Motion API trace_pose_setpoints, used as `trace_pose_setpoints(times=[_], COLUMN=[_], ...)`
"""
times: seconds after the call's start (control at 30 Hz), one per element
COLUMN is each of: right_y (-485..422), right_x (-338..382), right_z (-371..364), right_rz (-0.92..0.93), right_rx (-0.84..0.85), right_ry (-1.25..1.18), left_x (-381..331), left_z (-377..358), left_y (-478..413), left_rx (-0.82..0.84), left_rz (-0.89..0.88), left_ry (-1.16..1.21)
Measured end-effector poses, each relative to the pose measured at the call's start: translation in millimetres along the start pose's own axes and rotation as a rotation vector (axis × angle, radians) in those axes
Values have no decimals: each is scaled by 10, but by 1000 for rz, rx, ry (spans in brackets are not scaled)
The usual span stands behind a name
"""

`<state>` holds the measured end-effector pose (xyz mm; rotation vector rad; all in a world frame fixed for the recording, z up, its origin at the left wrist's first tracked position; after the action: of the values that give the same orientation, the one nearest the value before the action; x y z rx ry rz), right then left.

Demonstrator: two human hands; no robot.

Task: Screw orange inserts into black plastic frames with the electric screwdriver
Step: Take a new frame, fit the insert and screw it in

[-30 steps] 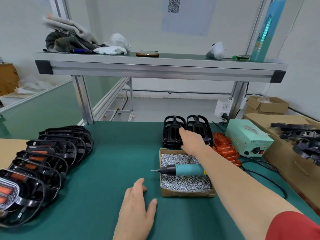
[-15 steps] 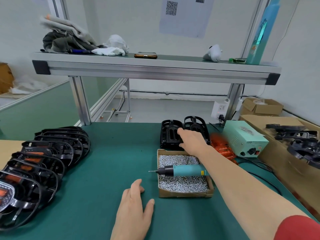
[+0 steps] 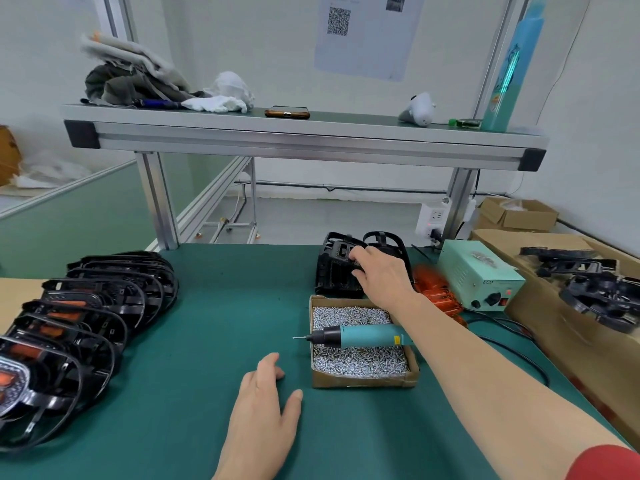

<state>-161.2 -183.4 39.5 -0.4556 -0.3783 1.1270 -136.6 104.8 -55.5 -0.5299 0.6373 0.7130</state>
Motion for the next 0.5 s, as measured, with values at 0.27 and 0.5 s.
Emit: trace_pose_setpoints(times=[0.27,0.5], right_y=[174,653], right_x=[151,412], right_z=[351,470], right_rz=[-189,-444], right_rx=[-297,-385], right_ry=[-355,-952], left_x=[23,65], left_z=[-12,13], left_y=[9,31], left_rx=[-10,-55], left_rz=[1,15], left_ry=[28,164])
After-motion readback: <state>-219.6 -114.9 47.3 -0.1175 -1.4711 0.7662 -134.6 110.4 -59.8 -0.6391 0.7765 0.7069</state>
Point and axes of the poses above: each hand's wrist, its own y-axis away from the middle knuckle, its own z-axis out of the back of the hand, x = y × z, the point moved 4 cm from there along -y, towards the middle knuckle, and after that the axes turned 3 degrees about -y, right-handed, at the moved point
